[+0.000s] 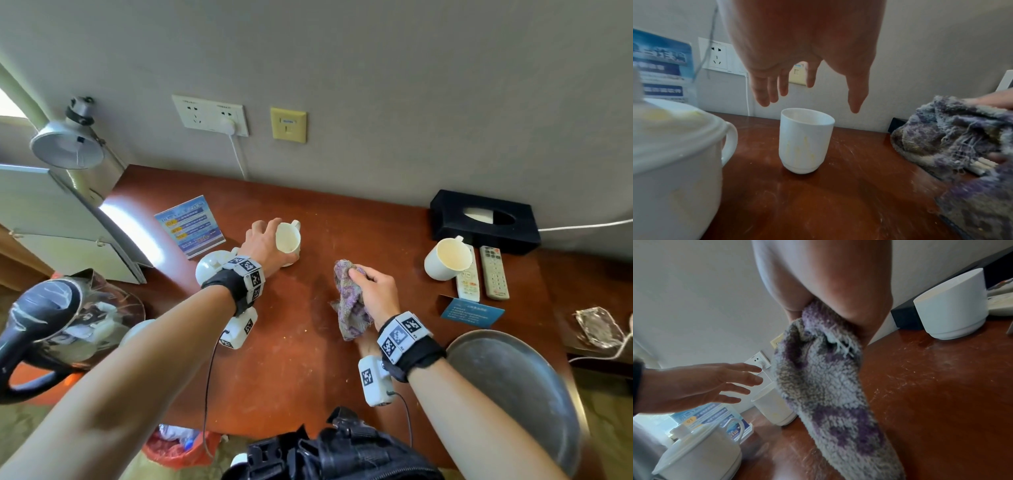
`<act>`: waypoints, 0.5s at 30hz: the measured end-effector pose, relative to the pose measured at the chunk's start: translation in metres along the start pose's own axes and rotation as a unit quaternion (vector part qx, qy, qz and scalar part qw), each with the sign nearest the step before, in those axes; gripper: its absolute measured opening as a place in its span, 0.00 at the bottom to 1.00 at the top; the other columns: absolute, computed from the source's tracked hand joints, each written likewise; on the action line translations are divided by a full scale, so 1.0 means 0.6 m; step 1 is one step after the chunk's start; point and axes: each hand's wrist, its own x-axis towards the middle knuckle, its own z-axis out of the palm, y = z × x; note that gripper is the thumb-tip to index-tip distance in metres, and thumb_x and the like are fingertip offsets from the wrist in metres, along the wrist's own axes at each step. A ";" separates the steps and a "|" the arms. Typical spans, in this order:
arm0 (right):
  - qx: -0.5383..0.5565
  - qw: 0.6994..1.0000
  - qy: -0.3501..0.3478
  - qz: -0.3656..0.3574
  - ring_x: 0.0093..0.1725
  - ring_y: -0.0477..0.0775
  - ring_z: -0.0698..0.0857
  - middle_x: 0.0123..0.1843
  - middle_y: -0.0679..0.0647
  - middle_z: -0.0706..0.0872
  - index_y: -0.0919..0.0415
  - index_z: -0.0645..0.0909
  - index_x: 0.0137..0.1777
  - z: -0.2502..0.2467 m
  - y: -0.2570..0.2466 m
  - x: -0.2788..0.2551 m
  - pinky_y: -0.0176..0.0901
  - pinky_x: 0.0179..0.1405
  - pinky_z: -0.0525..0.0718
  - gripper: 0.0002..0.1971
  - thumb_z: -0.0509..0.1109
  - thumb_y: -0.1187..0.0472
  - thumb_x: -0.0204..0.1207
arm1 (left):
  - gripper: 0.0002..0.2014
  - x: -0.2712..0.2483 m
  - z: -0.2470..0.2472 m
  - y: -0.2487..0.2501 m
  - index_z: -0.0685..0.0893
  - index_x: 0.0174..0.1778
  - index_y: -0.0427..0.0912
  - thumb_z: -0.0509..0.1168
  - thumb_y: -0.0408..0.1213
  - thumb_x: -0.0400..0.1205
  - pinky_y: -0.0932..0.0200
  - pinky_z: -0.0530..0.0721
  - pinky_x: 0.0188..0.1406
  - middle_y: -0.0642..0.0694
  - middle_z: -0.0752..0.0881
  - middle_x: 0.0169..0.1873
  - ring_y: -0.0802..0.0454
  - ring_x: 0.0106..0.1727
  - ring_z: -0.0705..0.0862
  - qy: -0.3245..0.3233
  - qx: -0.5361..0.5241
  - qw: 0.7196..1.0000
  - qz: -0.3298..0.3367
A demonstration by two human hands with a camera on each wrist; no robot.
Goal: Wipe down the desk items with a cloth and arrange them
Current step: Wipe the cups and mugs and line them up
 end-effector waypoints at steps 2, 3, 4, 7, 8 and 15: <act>-0.005 1.000 -0.001 0.002 0.60 0.47 0.87 0.56 0.44 0.91 0.53 0.89 0.62 -0.001 0.002 0.007 0.51 0.70 0.82 0.15 0.76 0.53 0.77 | 0.44 0.012 0.003 0.003 0.60 0.85 0.55 0.76 0.53 0.76 0.39 0.72 0.71 0.43 0.62 0.81 0.41 0.80 0.63 -0.012 0.011 1.000 -0.003; -0.009 1.000 -0.002 0.004 0.60 0.46 0.87 0.57 0.44 0.91 0.54 0.89 0.63 -0.002 0.003 0.010 0.50 0.70 0.82 0.15 0.76 0.53 0.77 | 0.44 0.018 0.004 0.005 0.60 0.85 0.55 0.76 0.52 0.76 0.38 0.72 0.72 0.42 0.62 0.81 0.40 0.80 0.63 -0.019 0.012 1.000 -0.003; -0.012 1.000 -0.001 0.006 0.61 0.46 0.87 0.57 0.43 0.91 0.54 0.88 0.63 -0.003 0.005 0.014 0.50 0.70 0.82 0.16 0.76 0.53 0.77 | 0.44 0.026 0.007 0.004 0.61 0.85 0.54 0.76 0.51 0.76 0.38 0.71 0.73 0.41 0.62 0.81 0.40 0.81 0.63 -0.024 0.009 1.000 -0.004; -0.016 1.000 0.002 0.011 0.60 0.46 0.86 0.54 0.41 0.91 0.54 0.88 0.63 -0.011 0.007 0.020 0.49 0.70 0.81 0.15 0.76 0.53 0.77 | 0.43 0.041 0.017 0.005 0.62 0.84 0.54 0.78 0.48 0.75 0.38 0.71 0.75 0.40 0.63 0.82 0.38 0.80 0.64 -0.038 -0.003 0.999 -0.014; -0.016 1.000 0.004 0.012 0.60 0.46 0.87 0.53 0.41 0.91 0.54 0.88 0.63 -0.014 0.008 0.022 0.49 0.70 0.81 0.15 0.75 0.53 0.77 | 0.43 0.045 0.020 0.005 0.63 0.84 0.54 0.78 0.47 0.75 0.38 0.71 0.74 0.40 0.63 0.82 0.38 0.80 0.64 -0.043 -0.004 0.999 -0.019; -0.023 0.999 0.019 0.020 0.61 0.47 0.87 0.57 0.44 0.91 0.54 0.88 0.64 -0.037 0.019 0.033 0.50 0.69 0.82 0.16 0.75 0.52 0.78 | 0.41 0.056 0.032 0.015 0.60 0.85 0.57 0.75 0.48 0.79 0.39 0.80 0.64 0.39 0.66 0.76 0.39 0.76 0.69 -0.030 0.047 0.998 -0.035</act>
